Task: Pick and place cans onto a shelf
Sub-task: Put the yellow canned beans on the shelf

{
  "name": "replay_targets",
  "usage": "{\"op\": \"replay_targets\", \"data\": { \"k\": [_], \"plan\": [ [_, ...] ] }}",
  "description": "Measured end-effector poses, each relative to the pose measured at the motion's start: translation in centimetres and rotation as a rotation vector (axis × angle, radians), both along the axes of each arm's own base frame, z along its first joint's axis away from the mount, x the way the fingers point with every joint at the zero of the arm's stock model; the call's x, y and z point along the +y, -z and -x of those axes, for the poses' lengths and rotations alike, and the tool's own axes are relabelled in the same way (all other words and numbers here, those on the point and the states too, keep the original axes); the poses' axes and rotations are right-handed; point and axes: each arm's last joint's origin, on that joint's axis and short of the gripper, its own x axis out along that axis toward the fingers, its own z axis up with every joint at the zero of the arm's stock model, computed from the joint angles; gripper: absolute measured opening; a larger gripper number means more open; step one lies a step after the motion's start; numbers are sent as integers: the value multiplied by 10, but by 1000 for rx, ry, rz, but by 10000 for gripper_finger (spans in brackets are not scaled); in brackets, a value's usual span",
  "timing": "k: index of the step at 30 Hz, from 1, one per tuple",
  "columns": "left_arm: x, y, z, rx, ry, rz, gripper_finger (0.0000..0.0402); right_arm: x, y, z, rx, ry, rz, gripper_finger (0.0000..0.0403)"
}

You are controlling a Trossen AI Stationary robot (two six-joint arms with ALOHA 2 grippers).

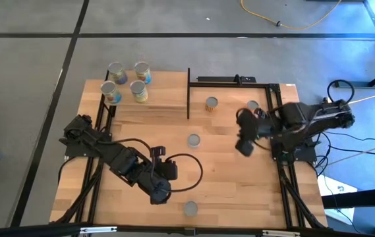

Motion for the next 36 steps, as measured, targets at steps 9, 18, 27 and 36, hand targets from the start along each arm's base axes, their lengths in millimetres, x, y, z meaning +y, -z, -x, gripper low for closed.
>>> {"op": "replay_targets", "data": {
  "k": [9,18,27,36],
  "plan": [
    [14,4,2,68,-50,-72,45,-70,4,-30,-33,-69,9,88],
    [47,-4,2,84,-169,-110,45,-148,44,-73,-21,-308,6,88],
    [83,-23,14,55,-304,-102,45,-201,113,-98,186,-537,10,88],
    [104,-38,24,-10,-392,-92,45,-233,170,-111,276,-618,-23,88]
  ]
}}
